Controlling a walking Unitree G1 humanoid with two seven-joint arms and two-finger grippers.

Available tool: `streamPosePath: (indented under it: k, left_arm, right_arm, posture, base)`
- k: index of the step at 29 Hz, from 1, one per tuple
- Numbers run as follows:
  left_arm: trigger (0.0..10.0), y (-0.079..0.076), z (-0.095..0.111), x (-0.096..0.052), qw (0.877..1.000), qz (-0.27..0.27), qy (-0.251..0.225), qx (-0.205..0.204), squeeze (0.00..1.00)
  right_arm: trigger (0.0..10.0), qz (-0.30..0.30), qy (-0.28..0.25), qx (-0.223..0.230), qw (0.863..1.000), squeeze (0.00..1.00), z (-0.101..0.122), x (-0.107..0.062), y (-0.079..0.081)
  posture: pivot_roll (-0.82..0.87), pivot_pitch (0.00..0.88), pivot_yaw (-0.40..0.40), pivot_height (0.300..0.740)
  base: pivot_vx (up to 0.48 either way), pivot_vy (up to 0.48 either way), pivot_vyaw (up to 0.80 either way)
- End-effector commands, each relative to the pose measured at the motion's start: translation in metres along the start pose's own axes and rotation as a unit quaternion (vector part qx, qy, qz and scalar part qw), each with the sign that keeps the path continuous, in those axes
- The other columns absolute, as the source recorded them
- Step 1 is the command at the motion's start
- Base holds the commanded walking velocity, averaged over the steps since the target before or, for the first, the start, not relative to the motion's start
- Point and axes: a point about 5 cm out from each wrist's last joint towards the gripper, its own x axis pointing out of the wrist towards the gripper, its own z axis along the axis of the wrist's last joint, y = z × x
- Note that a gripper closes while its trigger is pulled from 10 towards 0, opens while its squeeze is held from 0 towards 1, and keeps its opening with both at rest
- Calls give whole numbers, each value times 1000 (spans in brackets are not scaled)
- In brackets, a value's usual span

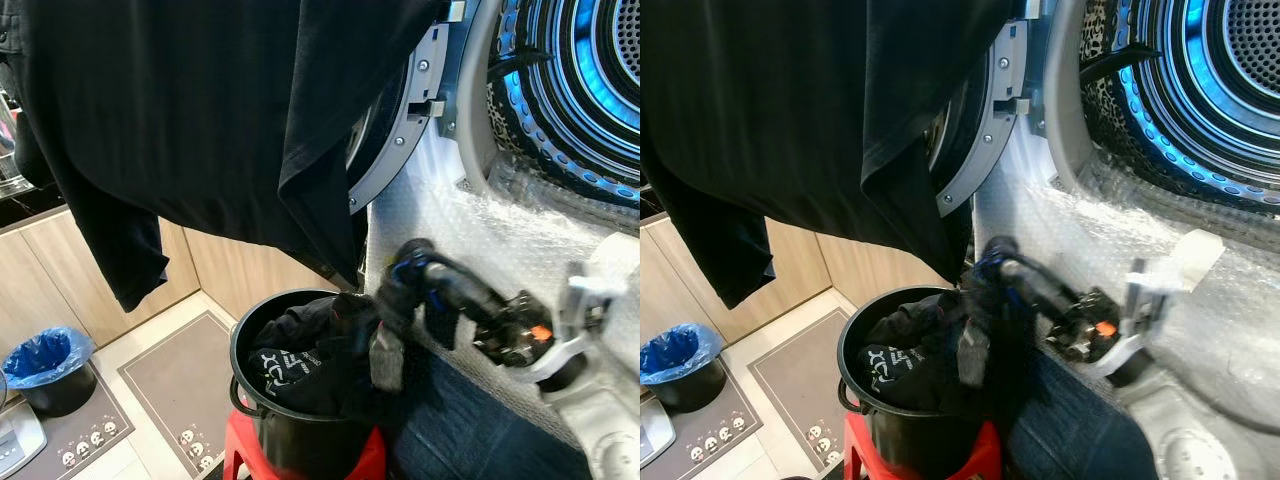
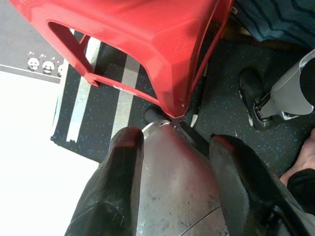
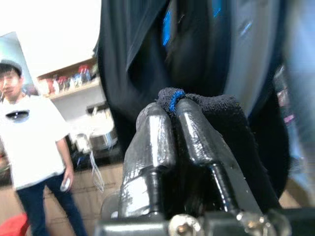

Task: Clothes washing

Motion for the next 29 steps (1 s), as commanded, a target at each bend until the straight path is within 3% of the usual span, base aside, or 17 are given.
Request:
streamPosePath:
  k: [1,8,17,25,29]
  left_arm:
    - [10000,-6,-17,-2,999,-13,36,9,0]
    - [10000,-9,-19,-2,999,-18,40,22,0]
    - [10000,-10,-22,-3,999,-16,42,11,0]
    - [10000,-10,-23,-3,999,-18,44,14,0]
    - [10000,-11,-24,-3,999,-19,45,12,0]
  right_arm:
    - [10000,1,-23,0,1000,0,14,-1,0]
    - [10000,-2,-61,-22,998,0,44,-12,2]
    - [10000,-17,-133,-59,989,0,100,-16,3]
    - [10000,-23,-161,-90,983,0,135,-2,4]
    - [10000,-58,-157,-108,980,0,155,17,1]
  posture:
    - [-161,0,44,740]
    - [-177,0,50,740]
    - [-174,0,56,740]
    - [-179,0,58,740]
    - [-179,0,59,740]
  base:
    - [0,0,0]
    - [0,0,0]
    - [0,0,0]
    - [0,0,0]
    - [0,0,0]
